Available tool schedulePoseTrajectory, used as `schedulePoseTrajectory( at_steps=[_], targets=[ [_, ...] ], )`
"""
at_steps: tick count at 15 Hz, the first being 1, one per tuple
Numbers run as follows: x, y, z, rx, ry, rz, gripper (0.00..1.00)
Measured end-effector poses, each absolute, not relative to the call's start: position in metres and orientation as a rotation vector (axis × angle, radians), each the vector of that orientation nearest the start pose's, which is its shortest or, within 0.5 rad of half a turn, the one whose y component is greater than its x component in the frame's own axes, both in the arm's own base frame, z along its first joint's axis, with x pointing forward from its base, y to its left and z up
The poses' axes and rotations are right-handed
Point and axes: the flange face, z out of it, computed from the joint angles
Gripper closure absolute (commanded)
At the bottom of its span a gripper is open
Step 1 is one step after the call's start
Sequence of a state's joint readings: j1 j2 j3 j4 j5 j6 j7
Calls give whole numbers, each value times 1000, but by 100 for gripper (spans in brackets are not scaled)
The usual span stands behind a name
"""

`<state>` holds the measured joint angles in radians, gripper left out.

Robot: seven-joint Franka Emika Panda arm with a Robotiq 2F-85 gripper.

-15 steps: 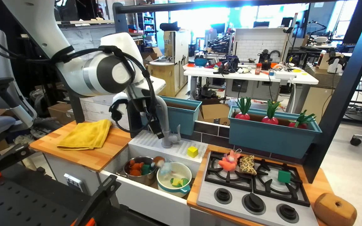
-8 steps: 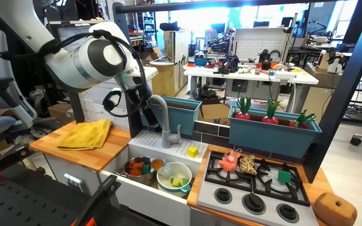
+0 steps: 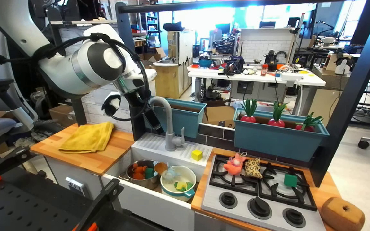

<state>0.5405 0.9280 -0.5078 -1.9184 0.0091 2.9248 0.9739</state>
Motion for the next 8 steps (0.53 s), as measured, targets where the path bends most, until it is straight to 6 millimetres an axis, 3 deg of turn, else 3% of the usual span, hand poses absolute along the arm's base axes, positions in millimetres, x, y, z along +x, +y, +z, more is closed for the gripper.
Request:
schedulePoseTrajectory(
  at_steps=[3,5,8],
  targets=[
    [613,-21,64,-3230,1174,-584,0],
    [599,-54,51,-3333,1169,-447,0],
    [577,-86,44,-3437,956,-292,0]
  ],
)
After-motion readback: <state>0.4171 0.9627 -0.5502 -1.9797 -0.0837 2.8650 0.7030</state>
